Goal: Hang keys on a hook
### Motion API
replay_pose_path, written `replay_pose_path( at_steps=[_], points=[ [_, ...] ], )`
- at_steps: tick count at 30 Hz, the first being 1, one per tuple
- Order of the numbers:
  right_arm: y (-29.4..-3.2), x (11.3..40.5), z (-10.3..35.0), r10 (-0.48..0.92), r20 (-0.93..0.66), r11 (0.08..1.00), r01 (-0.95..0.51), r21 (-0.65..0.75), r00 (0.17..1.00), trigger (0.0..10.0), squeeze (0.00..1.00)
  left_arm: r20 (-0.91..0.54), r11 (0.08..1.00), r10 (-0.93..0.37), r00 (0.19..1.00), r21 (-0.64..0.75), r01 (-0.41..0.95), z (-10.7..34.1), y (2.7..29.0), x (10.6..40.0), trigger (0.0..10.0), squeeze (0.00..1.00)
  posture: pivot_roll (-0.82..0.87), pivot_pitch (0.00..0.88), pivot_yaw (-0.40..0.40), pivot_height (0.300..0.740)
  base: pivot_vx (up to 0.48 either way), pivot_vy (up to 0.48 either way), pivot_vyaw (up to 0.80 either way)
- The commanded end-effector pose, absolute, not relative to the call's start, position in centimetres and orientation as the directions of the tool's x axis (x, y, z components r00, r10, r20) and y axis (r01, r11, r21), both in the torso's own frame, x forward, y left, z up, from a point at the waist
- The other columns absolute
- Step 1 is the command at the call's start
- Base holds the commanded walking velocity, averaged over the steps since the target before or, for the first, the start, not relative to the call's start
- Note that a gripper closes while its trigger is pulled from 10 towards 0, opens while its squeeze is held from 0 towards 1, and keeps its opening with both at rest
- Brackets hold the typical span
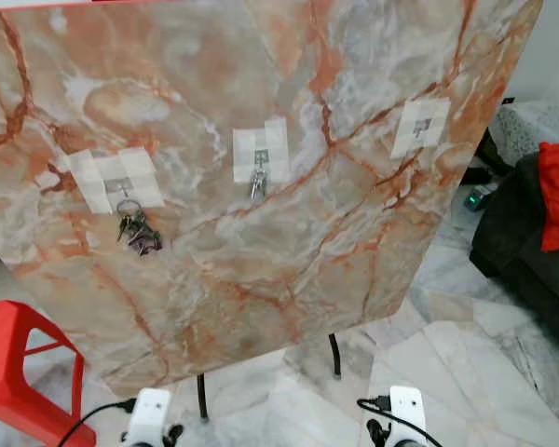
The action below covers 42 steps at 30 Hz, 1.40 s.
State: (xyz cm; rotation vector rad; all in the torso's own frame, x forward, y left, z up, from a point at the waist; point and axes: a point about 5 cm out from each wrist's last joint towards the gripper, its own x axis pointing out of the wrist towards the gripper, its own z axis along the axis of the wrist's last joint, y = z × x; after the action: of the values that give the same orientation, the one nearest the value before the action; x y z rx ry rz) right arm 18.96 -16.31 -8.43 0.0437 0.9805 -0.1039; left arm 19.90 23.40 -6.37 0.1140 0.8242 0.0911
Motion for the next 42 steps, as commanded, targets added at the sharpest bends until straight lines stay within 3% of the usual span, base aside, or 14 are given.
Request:
replay_pose_path(
  at_steps=[1,7,21,38,42],
  points=[
    [-16.3,18.8,-8.5,-0.064,-0.833,0.994,0.108,-0.005,0.549,10.0,0.00,-0.734,0.992,0.113,0.670,0.123,-0.032,-6.5,23.2,19.8,10.0,0.00,0.04,0.000,-0.076,0.737,0.000,0.000,0.00],
    [-16.3,18.9,-8.4,-0.052,-0.822,0.994,0.106,0.010,0.568,10.0,0.00,-0.738,0.989,0.134,0.661,0.147,-0.036,-6.7,23.7,19.3,10.0,0.00,0.04,0.000,-0.076,0.737,0.000,0.480,0.67],
    [-16.2,18.8,-8.5,-0.041,-0.824,0.996,0.085,0.008,0.566,10.0,0.00,-0.745,0.987,0.136,0.653,0.160,-0.023,-7.0,23.2,18.9,10.0,0.00,0.04,0.000,-0.076,0.737,0.000,0.480,0.00],
    [-16.2,19.0,-8.4,-0.030,-0.815,0.997,0.072,0.015,0.579,10.0,0.00,-0.736,0.988,0.136,0.664,0.153,-0.032,-6.8,22.8,19.5,10.0,0.00,0.04,0.000,-0.084,0.737,0.000,0.480,0.80],
    [-16.3,18.9,-8.4,-0.038,-0.817,0.995,0.099,0.024,0.576,10.0,0.00,-0.740,0.987,0.139,0.658,0.154,-0.035,-6.9,23.0,19.2,10.0,0.00,0.05,0.000,-0.087,0.737,0.000,0.480,0.15]
  ],
)
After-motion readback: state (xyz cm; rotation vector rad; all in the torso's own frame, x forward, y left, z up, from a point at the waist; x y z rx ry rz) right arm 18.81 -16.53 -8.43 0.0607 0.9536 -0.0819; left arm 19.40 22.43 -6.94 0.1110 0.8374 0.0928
